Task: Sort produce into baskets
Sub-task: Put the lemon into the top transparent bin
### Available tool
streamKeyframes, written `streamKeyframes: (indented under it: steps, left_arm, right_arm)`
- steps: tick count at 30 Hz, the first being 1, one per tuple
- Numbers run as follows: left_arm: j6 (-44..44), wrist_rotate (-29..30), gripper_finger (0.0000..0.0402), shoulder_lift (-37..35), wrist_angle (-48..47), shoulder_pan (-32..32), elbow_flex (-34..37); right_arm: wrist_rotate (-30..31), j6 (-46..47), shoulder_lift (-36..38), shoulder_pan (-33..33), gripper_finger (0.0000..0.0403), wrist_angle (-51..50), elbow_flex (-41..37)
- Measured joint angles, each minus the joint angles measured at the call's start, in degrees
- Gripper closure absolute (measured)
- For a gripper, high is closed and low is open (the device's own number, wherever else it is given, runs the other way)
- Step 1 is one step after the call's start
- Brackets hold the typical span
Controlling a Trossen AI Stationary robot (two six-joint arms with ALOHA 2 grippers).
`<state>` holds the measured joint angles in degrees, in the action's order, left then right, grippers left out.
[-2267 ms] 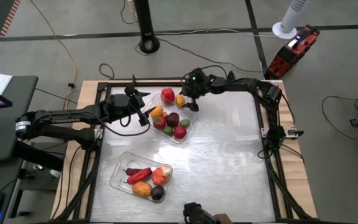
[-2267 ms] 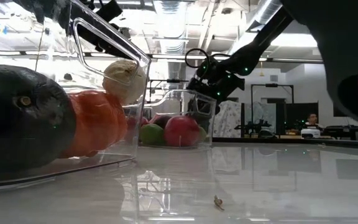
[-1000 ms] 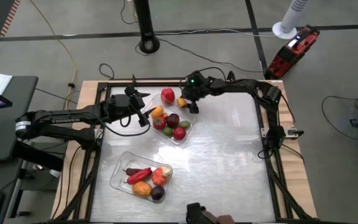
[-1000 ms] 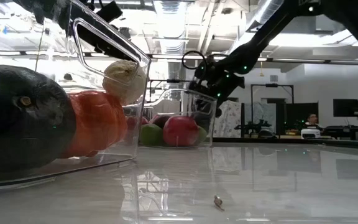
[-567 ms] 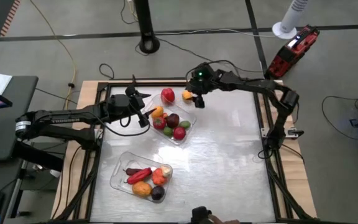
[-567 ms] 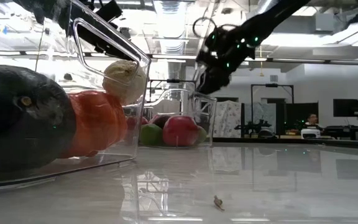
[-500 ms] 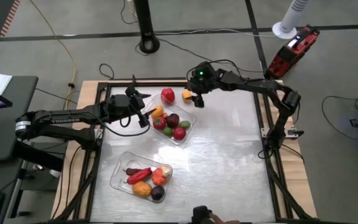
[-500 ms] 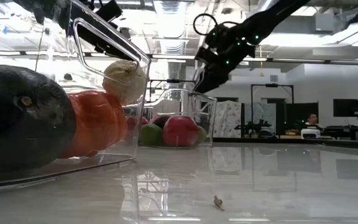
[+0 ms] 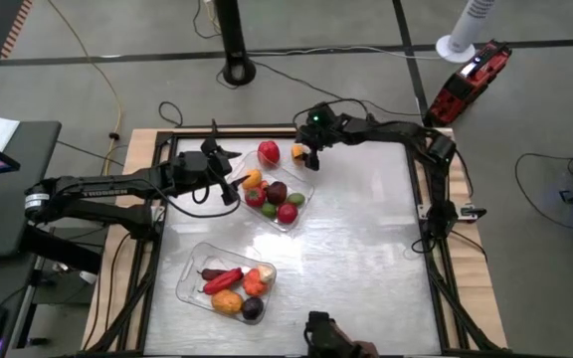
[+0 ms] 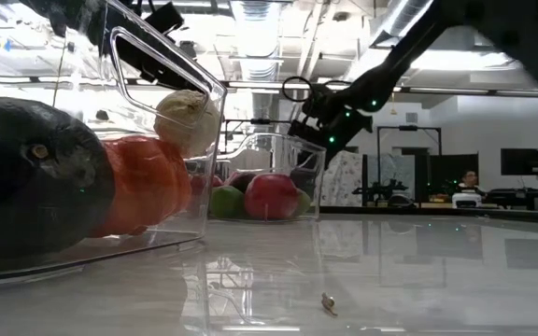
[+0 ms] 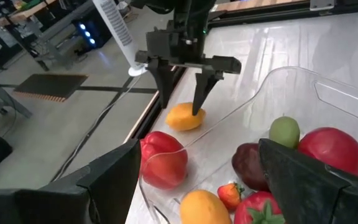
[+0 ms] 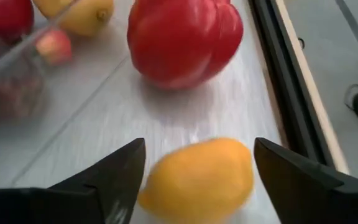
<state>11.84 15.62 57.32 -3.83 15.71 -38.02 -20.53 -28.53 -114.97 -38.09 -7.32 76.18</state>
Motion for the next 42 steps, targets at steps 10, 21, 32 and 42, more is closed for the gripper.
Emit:
streamKeyframes:
  steps: [10,21,32,42]
  left_arm:
    - [-0.4,0.0,0.0093,0.0,-1.5,0.0,0.0]
    - [-0.7,0.0,0.0093,0.0,-1.6,0.0,0.0]
    - [-1.8,0.0,0.0093,0.0,-3.0,0.0,-1.4]
    - [-2.4,-0.4,0.0093,0.0,-2.5,0.0,-1.6]
  right_arm:
    - [4.4,0.6,-4.5,0.8,0.0027,-0.9,-0.1]
    - [5.7,-0.7,-3.5,2.6,0.0144,-2.7,0.0]
    - [4.6,0.4,13.3,7.3,0.0145,-10.1,0.0]
    - [-2.7,1.3,14.1,18.3,0.0139,-7.0,0.0]
